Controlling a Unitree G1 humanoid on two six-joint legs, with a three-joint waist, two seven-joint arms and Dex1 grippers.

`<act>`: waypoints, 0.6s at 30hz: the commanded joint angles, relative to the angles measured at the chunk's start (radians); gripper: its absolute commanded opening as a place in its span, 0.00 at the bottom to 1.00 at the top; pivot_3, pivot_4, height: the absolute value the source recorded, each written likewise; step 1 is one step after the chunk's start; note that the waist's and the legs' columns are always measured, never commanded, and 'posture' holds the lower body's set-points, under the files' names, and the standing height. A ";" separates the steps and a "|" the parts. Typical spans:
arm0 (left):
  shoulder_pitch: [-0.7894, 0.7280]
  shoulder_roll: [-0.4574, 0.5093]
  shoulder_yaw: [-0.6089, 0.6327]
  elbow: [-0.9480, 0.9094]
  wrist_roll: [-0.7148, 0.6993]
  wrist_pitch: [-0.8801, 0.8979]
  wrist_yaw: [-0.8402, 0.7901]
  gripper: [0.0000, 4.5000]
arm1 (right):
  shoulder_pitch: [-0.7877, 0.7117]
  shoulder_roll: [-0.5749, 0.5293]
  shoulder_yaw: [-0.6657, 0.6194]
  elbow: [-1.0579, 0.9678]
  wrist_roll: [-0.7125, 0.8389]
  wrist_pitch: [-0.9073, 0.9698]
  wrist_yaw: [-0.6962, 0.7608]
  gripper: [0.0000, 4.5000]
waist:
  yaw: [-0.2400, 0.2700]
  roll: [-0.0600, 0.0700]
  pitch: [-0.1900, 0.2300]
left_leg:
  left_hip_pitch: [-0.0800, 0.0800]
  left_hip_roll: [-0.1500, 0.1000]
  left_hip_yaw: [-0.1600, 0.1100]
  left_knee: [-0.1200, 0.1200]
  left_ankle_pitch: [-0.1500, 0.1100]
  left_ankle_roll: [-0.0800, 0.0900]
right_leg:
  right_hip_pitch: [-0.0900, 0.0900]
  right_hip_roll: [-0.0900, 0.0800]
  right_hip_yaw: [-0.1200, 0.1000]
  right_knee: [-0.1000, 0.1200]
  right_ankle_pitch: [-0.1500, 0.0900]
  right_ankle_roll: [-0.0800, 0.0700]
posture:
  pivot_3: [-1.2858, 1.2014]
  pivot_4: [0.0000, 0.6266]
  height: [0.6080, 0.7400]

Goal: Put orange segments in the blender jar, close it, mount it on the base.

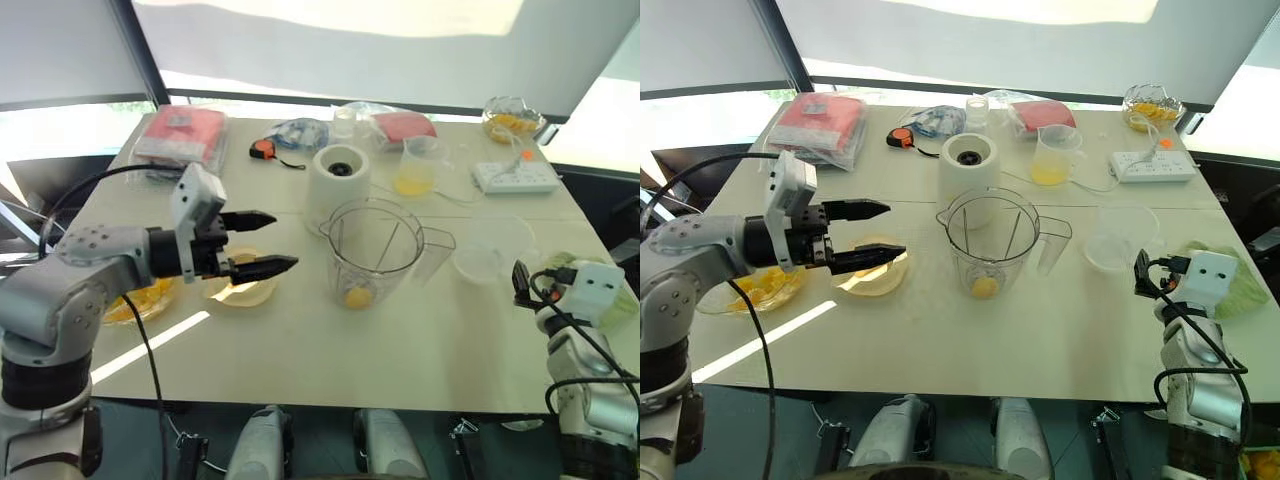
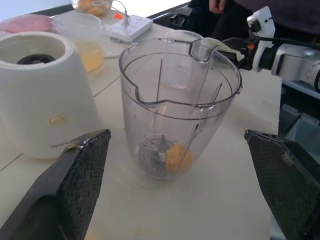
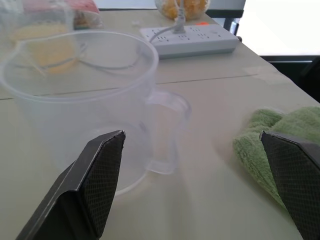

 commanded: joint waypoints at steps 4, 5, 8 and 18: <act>0.016 0.041 0.056 -0.064 -0.075 0.009 0.060 0.99 | -0.069 -0.064 -0.012 0.104 -0.057 -0.069 0.020 1.00 | -0.001 0.000 0.000 | 0.001 0.000 0.001 0.000 0.000 0.000 | 0.000 0.000 0.001 0.000 0.000 0.000 | 0.52 0.24 1.00; 0.017 0.045 0.055 -0.064 -0.082 0.007 0.067 0.99 | -0.074 -0.066 -0.010 0.116 -0.060 -0.074 0.026 1.00 | -0.001 0.000 0.000 | 0.001 0.000 0.001 -0.001 0.000 0.000 | 0.000 0.000 0.001 0.000 0.000 0.000 | 0.52 0.24 1.00; 0.024 0.058 0.046 -0.061 -0.092 -0.003 0.079 0.99 | -0.091 -0.066 -0.009 0.158 -0.067 -0.096 0.037 1.00 | -0.001 0.000 0.000 | 0.001 0.000 0.001 -0.001 0.000 0.000 | 0.000 0.001 0.001 0.000 0.000 0.000 | 0.52 0.24 1.00; 0.077 0.104 0.030 -0.062 -0.099 -0.025 0.077 0.99 | -0.208 -0.061 0.016 0.381 -0.102 -0.196 0.051 1.00 | -0.007 0.000 0.000 | 0.002 0.000 0.003 -0.001 0.000 0.000 | 0.000 0.001 0.002 0.000 0.000 0.000 | 0.52 0.24 1.00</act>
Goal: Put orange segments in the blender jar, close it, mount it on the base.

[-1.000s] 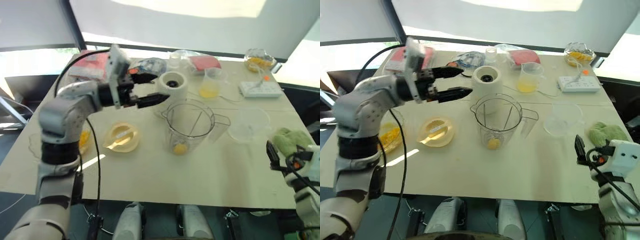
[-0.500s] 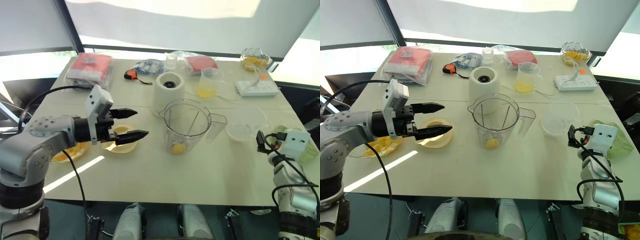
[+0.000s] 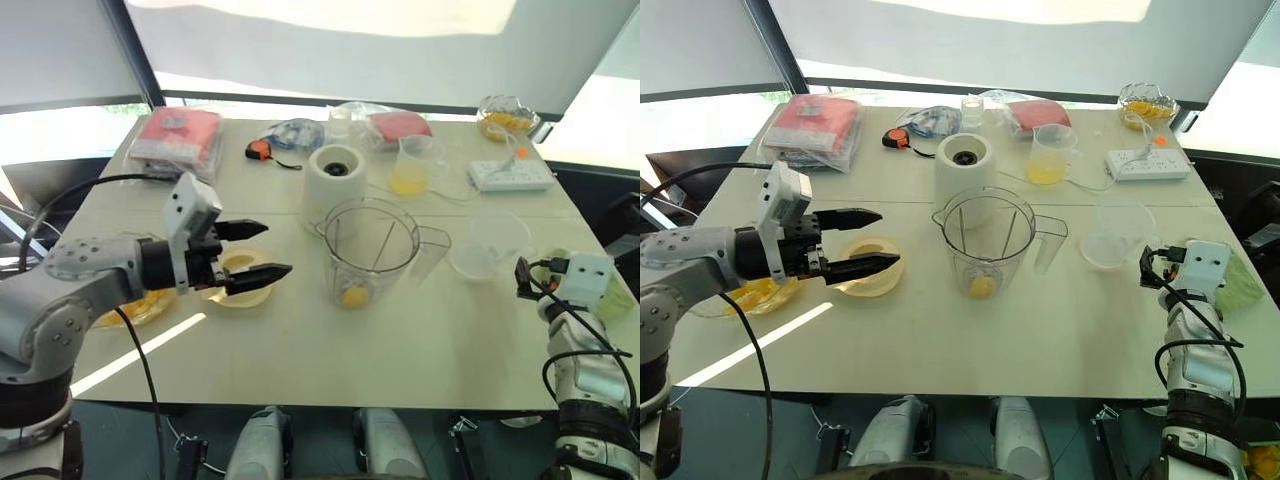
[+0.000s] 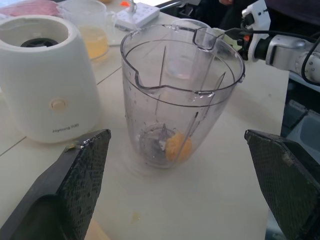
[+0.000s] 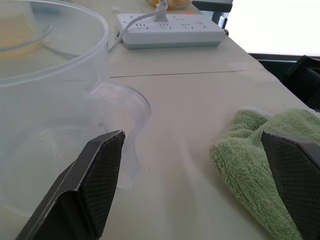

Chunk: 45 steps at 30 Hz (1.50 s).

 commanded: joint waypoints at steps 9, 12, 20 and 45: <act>0.058 0.057 0.014 -0.022 0.004 -0.042 -0.002 1.00 | -0.169 -0.012 0.026 0.287 -0.024 -0.165 0.026 0.72 | -0.001 0.000 0.000 | 0.000 0.000 0.000 0.000 0.000 0.000 | 0.000 0.000 0.001 0.000 0.000 0.000 | 0.52 0.24 1.00; 0.072 0.066 0.018 -0.023 0.005 -0.048 0.000 1.00 | -0.184 -0.012 0.031 0.314 -0.025 -0.184 0.027 0.34 | -0.002 0.000 0.000 | 0.000 0.000 0.001 -0.001 0.000 0.000 | 0.000 0.000 0.001 -0.001 0.000 0.000 | 0.52 0.24 1.00; 0.070 0.072 0.008 -0.012 0.007 -0.062 0.009 1.00 | -0.199 -0.009 0.046 0.342 -0.033 -0.200 0.024 0.02 | -0.001 0.000 0.000 | 0.000 0.000 0.001 -0.001 0.000 0.000 | 0.000 0.000 0.001 -0.001 0.000 0.000 | 0.52 0.24 1.00; -0.019 0.105 -0.062 0.110 0.078 -0.160 -0.111 1.00 | -0.560 -0.335 0.281 -0.299 -0.079 0.175 0.344 0.02 | -0.019 0.004 0.008 | -0.002 0.003 0.002 -0.005 -0.001 0.002 | -0.005 0.004 0.002 -0.002 0.000 0.000 | 0.52 0.24 1.00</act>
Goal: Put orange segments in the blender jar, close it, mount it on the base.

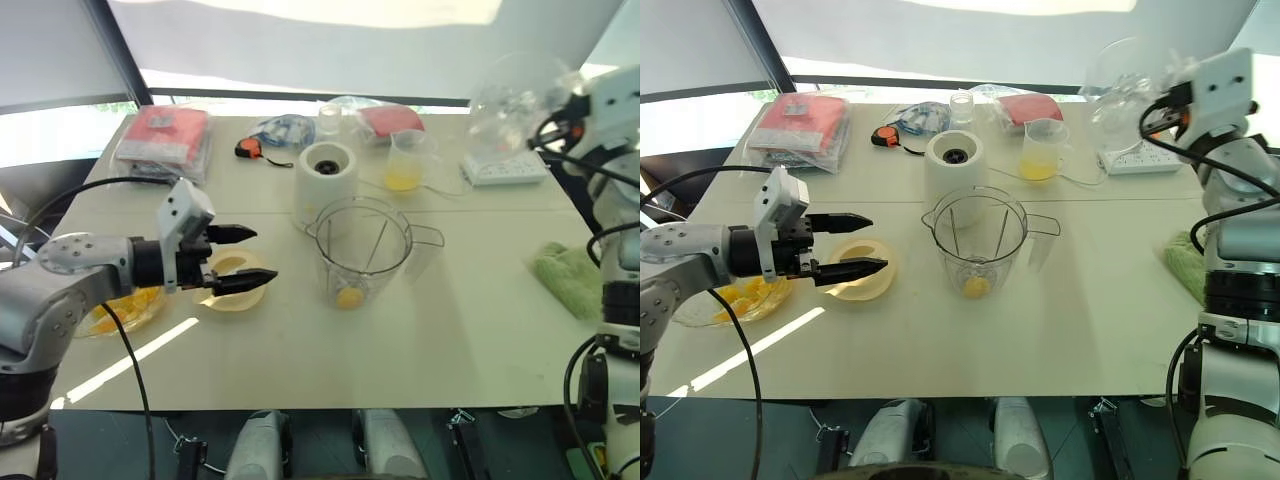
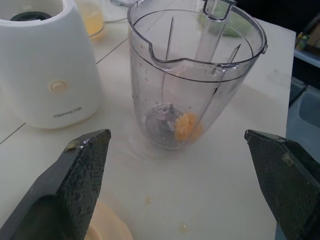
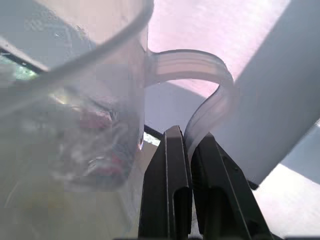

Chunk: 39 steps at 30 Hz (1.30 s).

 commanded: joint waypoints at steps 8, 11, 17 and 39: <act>-0.005 0.000 0.005 -0.016 0.017 -0.028 0.001 1.00 | -0.082 -0.033 0.079 -0.230 -0.046 0.053 0.122 0.02 | 0.005 -0.001 0.001 | -0.002 0.000 0.000 0.001 0.000 0.000 | -0.001 -0.001 0.000 0.000 0.000 0.000 | 0.52 0.24 1.00; -0.002 -0.002 0.007 -0.023 0.013 -0.025 0.008 1.00 | -0.087 -0.047 0.118 -0.256 -0.089 0.022 0.150 0.02 | 0.005 -0.001 0.001 | -0.002 0.000 0.000 0.001 0.000 0.000 | -0.001 -0.001 0.000 -0.001 0.000 0.000 | 0.52 0.24 1.00; 0.003 -0.009 0.013 -0.032 0.002 -0.019 0.023 1.00 | -0.097 -0.056 0.176 -0.248 -0.185 -0.092 0.174 0.02 | 0.004 -0.001 0.001 | -0.002 0.000 0.001 0.001 0.000 0.000 | -0.002 -0.001 0.000 0.000 0.000 0.000 | 0.52 0.24 1.00; -0.020 -0.039 -0.010 -0.032 0.010 -0.028 0.052 1.00 | -0.083 -0.051 0.223 -0.187 -0.397 -0.359 0.182 0.02 | 0.004 -0.001 0.002 | -0.002 0.000 0.001 0.001 0.000 0.000 | -0.002 -0.001 0.000 0.000 0.000 0.000 | 0.52 0.24 1.00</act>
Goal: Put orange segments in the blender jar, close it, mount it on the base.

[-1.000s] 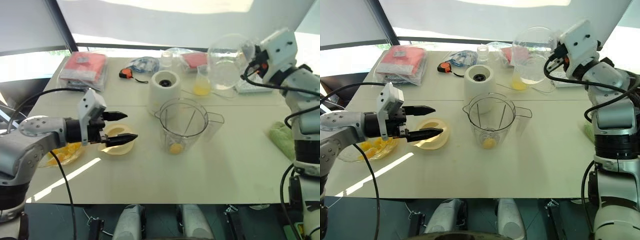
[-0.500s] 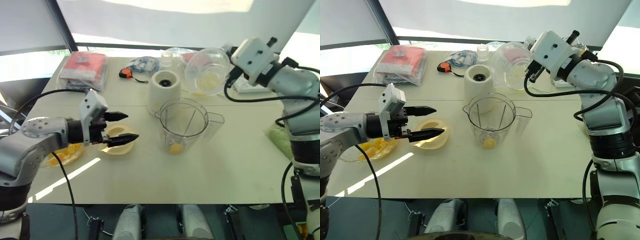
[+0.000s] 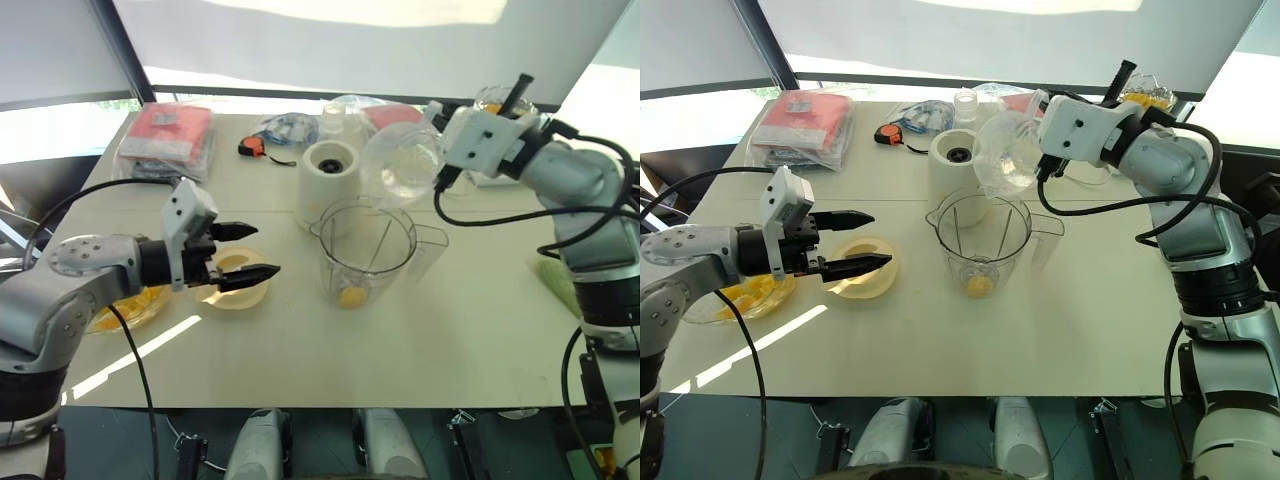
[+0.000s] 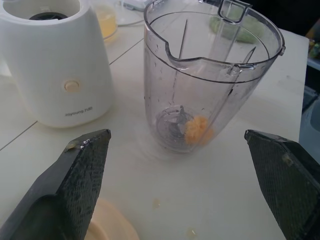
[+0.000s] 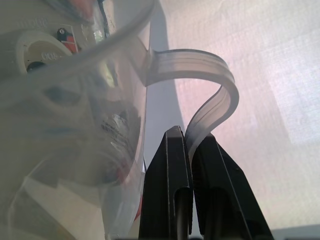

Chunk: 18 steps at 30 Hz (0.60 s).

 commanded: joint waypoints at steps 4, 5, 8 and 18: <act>-0.027 -0.006 -0.003 -0.026 -0.001 -0.013 0.002 1.00 | -0.028 -0.015 -0.028 -0.006 -0.026 -0.036 -0.009 0.02 | 0.000 0.000 0.000 | 0.000 0.000 0.000 0.000 0.000 0.000 | 0.000 0.000 0.000 0.000 0.000 0.000 | 0.52 0.24 1.00; -0.029 -0.007 -0.004 -0.024 0.000 -0.014 0.002 1.00 | -0.032 -0.016 -0.027 -0.005 -0.034 -0.042 -0.011 0.02 | 0.000 0.000 0.000 | 0.000 0.000 0.000 0.000 0.000 0.000 | 0.000 0.000 0.000 0.000 0.000 0.000 | 0.52 0.24 1.00; -0.030 -0.008 -0.005 -0.022 0.003 -0.015 0.001 1.00 | -0.038 -0.019 -0.024 -0.001 -0.054 -0.061 -0.013 0.02 | 0.000 0.000 0.000 | 0.000 0.000 0.000 0.000 0.000 0.000 | 0.000 0.000 0.000 0.000 0.000 0.000 | 0.52 0.24 1.00; -0.028 -0.014 -0.008 -0.018 0.014 -0.021 -0.004 1.00 | -0.053 -0.029 -0.021 0.028 -0.139 -0.151 -0.035 0.02 | -0.001 0.000 0.000 | 0.000 0.000 0.000 0.000 0.000 0.000 | 0.000 0.000 0.000 0.000 0.000 0.000 | 0.52 0.24 1.00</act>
